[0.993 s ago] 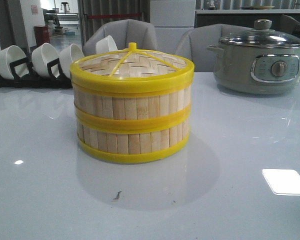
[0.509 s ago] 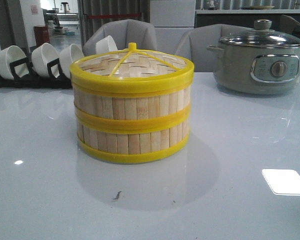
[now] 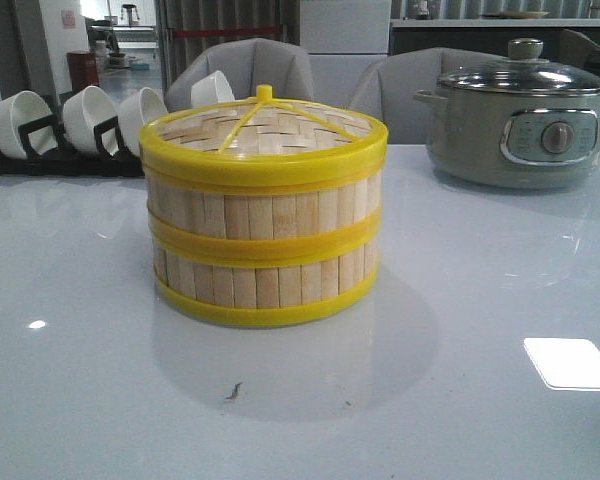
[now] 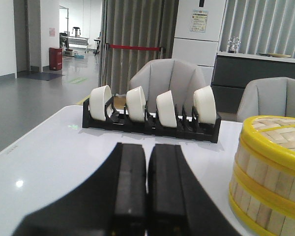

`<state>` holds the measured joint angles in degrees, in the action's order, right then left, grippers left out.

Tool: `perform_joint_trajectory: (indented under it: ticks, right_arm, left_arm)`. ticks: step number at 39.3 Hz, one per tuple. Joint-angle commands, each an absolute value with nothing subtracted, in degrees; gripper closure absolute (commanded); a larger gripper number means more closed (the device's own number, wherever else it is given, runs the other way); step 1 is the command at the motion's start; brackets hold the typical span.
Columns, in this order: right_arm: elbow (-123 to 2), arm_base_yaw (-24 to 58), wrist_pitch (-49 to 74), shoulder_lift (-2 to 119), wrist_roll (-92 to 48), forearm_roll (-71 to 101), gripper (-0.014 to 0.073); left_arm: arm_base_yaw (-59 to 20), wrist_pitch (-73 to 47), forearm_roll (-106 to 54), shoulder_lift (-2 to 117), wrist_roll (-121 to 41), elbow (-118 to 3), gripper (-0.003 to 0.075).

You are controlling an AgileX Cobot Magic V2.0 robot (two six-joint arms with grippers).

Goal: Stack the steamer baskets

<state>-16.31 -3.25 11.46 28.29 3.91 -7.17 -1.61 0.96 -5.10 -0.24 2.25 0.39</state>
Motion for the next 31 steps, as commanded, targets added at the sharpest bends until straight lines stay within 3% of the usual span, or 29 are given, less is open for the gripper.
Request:
perform_joint_trajectory:
  ticks: [1,31]
  right_arm:
    - [-18.1,-3.6,6.9,28.3,3.8,-7.0,0.0545]
    - [-18.1,-3.6,6.9,28.3,3.8,-7.0,0.0545]
  left_arm:
    - [-1.5,5.5,-4.9,-1.1,2.4,0.4,0.0634]
    - [-1.5,2.6,2.7,-1.1,2.4,0.4,0.0634]
